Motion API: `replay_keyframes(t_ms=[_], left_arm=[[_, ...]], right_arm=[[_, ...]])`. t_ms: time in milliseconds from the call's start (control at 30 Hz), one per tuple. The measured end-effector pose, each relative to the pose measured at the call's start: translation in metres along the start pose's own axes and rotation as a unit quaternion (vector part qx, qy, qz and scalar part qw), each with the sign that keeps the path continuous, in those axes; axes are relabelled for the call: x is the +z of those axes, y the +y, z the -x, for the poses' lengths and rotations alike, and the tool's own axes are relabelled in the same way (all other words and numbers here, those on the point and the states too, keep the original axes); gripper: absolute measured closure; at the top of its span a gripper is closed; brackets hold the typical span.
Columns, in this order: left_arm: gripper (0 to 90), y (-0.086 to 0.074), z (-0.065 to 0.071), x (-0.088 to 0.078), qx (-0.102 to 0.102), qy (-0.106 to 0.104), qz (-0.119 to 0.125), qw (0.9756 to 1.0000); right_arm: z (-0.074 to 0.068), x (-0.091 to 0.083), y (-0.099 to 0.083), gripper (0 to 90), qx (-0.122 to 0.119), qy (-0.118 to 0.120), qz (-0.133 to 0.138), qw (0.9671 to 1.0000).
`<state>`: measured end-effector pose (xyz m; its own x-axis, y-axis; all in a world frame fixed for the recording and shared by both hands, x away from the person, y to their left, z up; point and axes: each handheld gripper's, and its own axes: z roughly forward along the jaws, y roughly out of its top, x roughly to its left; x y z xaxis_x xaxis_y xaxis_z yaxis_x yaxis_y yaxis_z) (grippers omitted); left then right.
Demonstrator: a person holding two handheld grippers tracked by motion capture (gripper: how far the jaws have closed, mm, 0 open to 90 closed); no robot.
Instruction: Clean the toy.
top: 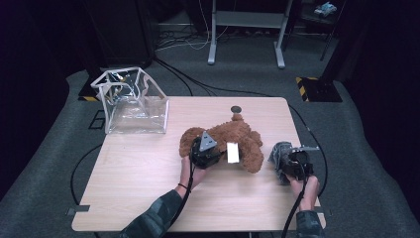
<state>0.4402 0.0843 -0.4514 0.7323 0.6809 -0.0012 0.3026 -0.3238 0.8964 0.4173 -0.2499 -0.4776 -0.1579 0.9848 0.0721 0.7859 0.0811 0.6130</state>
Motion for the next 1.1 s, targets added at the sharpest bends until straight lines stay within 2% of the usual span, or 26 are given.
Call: replay_keyframes(t_ms=[67, 233, 367, 433, 500, 567, 667, 767, 833, 933, 967, 1033, 1100], left_arm=[[73.5, 0.005, -0.001, -0.002, 0.002, -0.004, 0.004, 1.0], [73.6, 0.017, 0.002, -0.007, 0.017, -0.016, 0.005, 0.9997], [73.6, 0.026, 0.005, -0.013, 0.01, -0.029, 0.012, 0.9995], [73.6, 0.031, 0.007, -0.017, 0.014, -0.025, 0.015, 0.9995], [73.6, 0.036, 0.007, -0.022, 0.01, -0.031, 0.021, 0.9993], [73.6, 0.04, 0.009, -0.026, 0.003, -0.035, 0.028, 0.999], [73.6, 0.045, 0.012, -0.033, 0.01, -0.038, 0.034, 0.9986], [73.5, 0.049, 0.013, -0.035, 0.002, -0.05, 0.037, 0.9981], [73.3, 0.048, 0.01, -0.033, 0.0, -0.056, 0.028, 0.998], [72.5, 0.042, -0.001, -0.021, -0.015, -0.062, 0.009, 0.9979], [72.1, 0.039, -0.006, -0.016, -0.029, -0.067, 0.004, 0.9973], [71.8, 0.036, -0.014, -0.005, -0.024, -0.059, -0.02, 0.9978], [71.4, 0.032, -0.023, 0.005, -0.039, -0.06, -0.033, 0.9969]], right_arm=[[-0.001, -0.001, 0.0, 72.7, 0.004, 0.0, -0.002, 1.0], [0.0, 0.0, 0.002, 72.7, -0.008, -0.001, 0.001, 1.0], [-0.001, -0.001, 0.003, 72.6, -0.005, -0.001, -0.001, 1.0], [-0.001, -0.001, 0.004, 72.5, -0.01, -0.002, 0.001, 0.9999], [-0.002, -0.002, 0.005, 72.5, -0.004, -0.002, -0.001, 1.0], [-0.001, -0.003, 0.006, 72.5, -0.01, -0.002, 0.002, 0.9999], [-0.003, -0.005, 0.007, 72.4, -0.005, -0.002, 0.001, 1.0], [-0.005, -0.005, 0.008, 72.3, -0.007, -0.002, 0.002, 1.0], [-0.005, -0.003, 0.009, 72.1, -0.012, -0.001, 0.003, 0.9999], [-0.005, -0.001, 0.008, 71.7, -0.015, -0.002, -0.001, 0.9999], [-0.005, 0.0, 0.007, 71.7, -0.015, 0.0, -0.003, 0.9999], [-0.005, 0.001, 0.006, 71.5, -0.017, 0.001, -0.005, 0.9998], [-0.007, 0.002, 0.006, 71.4, -0.008, 0.003, -0.01, 0.9999]])
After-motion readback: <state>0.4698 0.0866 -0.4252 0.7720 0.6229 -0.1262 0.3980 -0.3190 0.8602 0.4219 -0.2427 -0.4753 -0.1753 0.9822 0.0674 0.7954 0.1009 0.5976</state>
